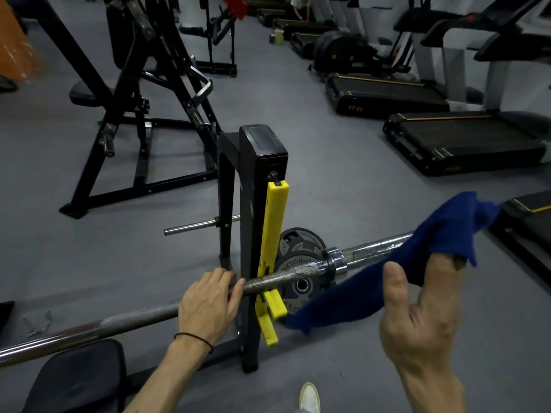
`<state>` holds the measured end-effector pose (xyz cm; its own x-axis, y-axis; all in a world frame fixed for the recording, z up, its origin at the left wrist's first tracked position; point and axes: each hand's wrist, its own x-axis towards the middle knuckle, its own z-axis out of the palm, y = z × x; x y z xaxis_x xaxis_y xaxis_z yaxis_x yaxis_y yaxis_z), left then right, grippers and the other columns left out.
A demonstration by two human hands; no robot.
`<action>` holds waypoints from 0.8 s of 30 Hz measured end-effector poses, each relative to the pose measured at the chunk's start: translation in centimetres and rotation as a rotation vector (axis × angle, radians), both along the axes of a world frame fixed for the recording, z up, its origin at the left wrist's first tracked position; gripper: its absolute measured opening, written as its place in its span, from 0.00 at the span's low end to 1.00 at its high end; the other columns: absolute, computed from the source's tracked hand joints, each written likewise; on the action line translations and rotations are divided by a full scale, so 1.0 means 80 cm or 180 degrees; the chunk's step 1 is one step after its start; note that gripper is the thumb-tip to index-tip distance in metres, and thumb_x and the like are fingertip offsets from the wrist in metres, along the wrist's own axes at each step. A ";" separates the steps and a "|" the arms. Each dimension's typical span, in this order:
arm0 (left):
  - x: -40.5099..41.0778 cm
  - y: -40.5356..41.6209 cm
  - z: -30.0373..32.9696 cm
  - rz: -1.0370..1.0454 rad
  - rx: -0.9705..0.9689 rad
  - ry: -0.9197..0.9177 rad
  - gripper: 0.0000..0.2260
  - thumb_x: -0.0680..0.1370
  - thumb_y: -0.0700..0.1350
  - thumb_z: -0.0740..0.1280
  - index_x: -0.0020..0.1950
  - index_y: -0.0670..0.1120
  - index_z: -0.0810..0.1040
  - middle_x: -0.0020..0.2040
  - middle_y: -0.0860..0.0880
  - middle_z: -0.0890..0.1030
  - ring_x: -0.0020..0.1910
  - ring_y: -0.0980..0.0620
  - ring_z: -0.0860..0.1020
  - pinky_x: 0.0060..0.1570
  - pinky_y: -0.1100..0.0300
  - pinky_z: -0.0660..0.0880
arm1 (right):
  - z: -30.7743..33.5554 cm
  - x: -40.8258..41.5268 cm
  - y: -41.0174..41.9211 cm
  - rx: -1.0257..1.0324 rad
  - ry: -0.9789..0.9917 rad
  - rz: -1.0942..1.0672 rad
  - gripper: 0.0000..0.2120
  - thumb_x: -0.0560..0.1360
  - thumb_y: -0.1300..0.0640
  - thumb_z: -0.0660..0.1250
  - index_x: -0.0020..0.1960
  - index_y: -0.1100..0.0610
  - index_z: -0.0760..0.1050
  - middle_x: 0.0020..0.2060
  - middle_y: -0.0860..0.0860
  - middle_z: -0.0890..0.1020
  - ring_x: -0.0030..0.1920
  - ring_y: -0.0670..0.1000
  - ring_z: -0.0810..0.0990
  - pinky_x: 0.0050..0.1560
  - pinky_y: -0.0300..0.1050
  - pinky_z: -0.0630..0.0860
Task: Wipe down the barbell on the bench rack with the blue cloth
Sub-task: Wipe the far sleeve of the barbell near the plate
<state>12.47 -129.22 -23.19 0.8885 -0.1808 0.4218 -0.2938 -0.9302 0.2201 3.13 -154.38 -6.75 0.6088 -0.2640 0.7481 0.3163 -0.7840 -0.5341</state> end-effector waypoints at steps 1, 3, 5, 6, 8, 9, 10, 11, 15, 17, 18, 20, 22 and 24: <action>0.000 -0.001 0.000 0.0012 0.0002 -0.0006 0.19 0.82 0.58 0.54 0.48 0.49 0.80 0.39 0.52 0.77 0.35 0.51 0.76 0.32 0.56 0.70 | 0.000 0.005 0.005 -0.0081 -0.0009 0.0047 0.29 0.86 0.39 0.54 0.75 0.61 0.61 0.67 0.63 0.73 0.67 0.56 0.71 0.71 0.35 0.63; 0.000 -0.002 0.000 0.0044 -0.0003 0.0012 0.19 0.82 0.58 0.54 0.48 0.49 0.80 0.39 0.52 0.78 0.35 0.51 0.76 0.32 0.57 0.70 | -0.012 0.022 0.022 -0.0263 0.0065 0.0205 0.24 0.86 0.41 0.54 0.70 0.60 0.66 0.61 0.57 0.74 0.58 0.54 0.72 0.67 0.33 0.63; 0.000 -0.002 -0.002 0.0075 0.0014 0.0052 0.20 0.82 0.59 0.54 0.49 0.49 0.80 0.39 0.52 0.78 0.35 0.51 0.76 0.32 0.57 0.70 | -0.047 0.049 0.042 -0.0447 0.0363 0.0339 0.18 0.86 0.42 0.54 0.63 0.55 0.69 0.53 0.49 0.71 0.50 0.46 0.69 0.58 0.32 0.65; 0.000 -0.002 -0.002 0.0078 0.0022 0.0053 0.20 0.82 0.59 0.54 0.49 0.49 0.81 0.39 0.52 0.78 0.35 0.51 0.76 0.32 0.56 0.71 | -0.071 0.063 0.051 -0.0516 0.0617 0.0396 0.16 0.86 0.42 0.53 0.61 0.53 0.69 0.50 0.46 0.70 0.48 0.44 0.68 0.56 0.34 0.66; -0.001 -0.002 -0.004 0.0068 0.0041 0.0002 0.20 0.82 0.58 0.55 0.49 0.48 0.81 0.39 0.51 0.78 0.35 0.50 0.77 0.32 0.55 0.72 | -0.129 0.085 0.062 -0.0666 0.1250 0.0576 0.15 0.87 0.42 0.52 0.59 0.51 0.70 0.50 0.43 0.70 0.50 0.43 0.69 0.65 0.43 0.69; -0.002 -0.001 -0.004 0.0065 0.0065 -0.0049 0.19 0.82 0.58 0.55 0.48 0.48 0.81 0.38 0.51 0.78 0.34 0.50 0.76 0.32 0.54 0.71 | -0.158 0.091 0.064 -0.0826 0.1550 0.0675 0.16 0.87 0.41 0.51 0.58 0.51 0.71 0.50 0.42 0.71 0.52 0.44 0.71 0.72 0.51 0.67; -0.001 -0.002 -0.004 0.0067 0.0099 -0.0107 0.19 0.82 0.57 0.55 0.48 0.48 0.81 0.38 0.51 0.77 0.34 0.50 0.76 0.31 0.54 0.71 | -0.181 0.093 0.067 -0.1025 0.1742 0.0741 0.19 0.87 0.40 0.50 0.58 0.52 0.73 0.50 0.43 0.73 0.54 0.45 0.73 0.77 0.56 0.62; 0.000 -0.002 -0.004 0.0075 0.0131 -0.0164 0.19 0.82 0.57 0.56 0.47 0.48 0.81 0.37 0.51 0.77 0.33 0.50 0.75 0.31 0.54 0.70 | -0.200 0.094 0.067 -0.1196 0.1796 0.0770 0.21 0.87 0.40 0.50 0.59 0.53 0.74 0.51 0.45 0.75 0.57 0.46 0.74 0.79 0.57 0.58; 0.002 -0.003 -0.004 0.0104 0.0218 -0.0342 0.18 0.82 0.56 0.57 0.41 0.48 0.80 0.33 0.50 0.75 0.30 0.49 0.74 0.29 0.53 0.69 | -0.207 0.103 0.042 -0.1352 0.1613 0.0913 0.20 0.87 0.43 0.53 0.59 0.55 0.78 0.52 0.48 0.78 0.56 0.49 0.76 0.76 0.54 0.64; 0.003 -0.002 -0.007 0.0098 0.0264 -0.0356 0.19 0.83 0.56 0.56 0.39 0.48 0.78 0.32 0.50 0.73 0.30 0.49 0.73 0.29 0.52 0.69 | -0.208 0.114 0.014 -0.1541 0.1472 0.0780 0.22 0.87 0.44 0.54 0.61 0.56 0.80 0.56 0.51 0.81 0.60 0.53 0.78 0.74 0.54 0.66; 0.003 -0.002 -0.009 0.0101 0.0293 -0.0351 0.20 0.83 0.56 0.56 0.39 0.48 0.78 0.31 0.50 0.73 0.29 0.49 0.73 0.29 0.52 0.68 | -0.211 0.118 0.005 -0.1531 0.1428 0.0626 0.22 0.87 0.45 0.54 0.61 0.57 0.81 0.59 0.53 0.81 0.62 0.55 0.78 0.74 0.54 0.65; 0.005 -0.004 -0.010 0.0138 0.0337 -0.0328 0.21 0.84 0.56 0.54 0.37 0.49 0.77 0.31 0.50 0.72 0.29 0.48 0.72 0.29 0.52 0.67 | -0.218 0.119 0.014 -0.1175 0.1488 0.0312 0.22 0.86 0.47 0.55 0.61 0.59 0.82 0.59 0.54 0.82 0.63 0.56 0.79 0.76 0.53 0.63; 0.007 -0.006 -0.010 0.0157 0.0366 -0.0343 0.21 0.83 0.55 0.55 0.36 0.49 0.76 0.30 0.50 0.72 0.28 0.48 0.72 0.29 0.53 0.66 | -0.220 0.116 0.047 -0.0644 0.1634 0.0058 0.23 0.85 0.46 0.54 0.60 0.59 0.82 0.58 0.53 0.83 0.64 0.55 0.78 0.80 0.50 0.55; 0.007 -0.006 -0.010 0.0141 0.0377 -0.0352 0.21 0.83 0.55 0.56 0.35 0.49 0.75 0.30 0.50 0.71 0.28 0.48 0.71 0.29 0.53 0.66 | -0.219 0.107 0.061 -0.0594 0.1725 0.0256 0.25 0.86 0.43 0.51 0.64 0.55 0.81 0.61 0.49 0.82 0.67 0.51 0.75 0.81 0.51 0.50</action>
<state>12.99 -129.68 -23.96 0.8460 -0.1968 0.4955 -0.2683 -0.9603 0.0767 11.67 -149.48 -24.30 0.9308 -0.0945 0.3532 0.0987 -0.8653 -0.4915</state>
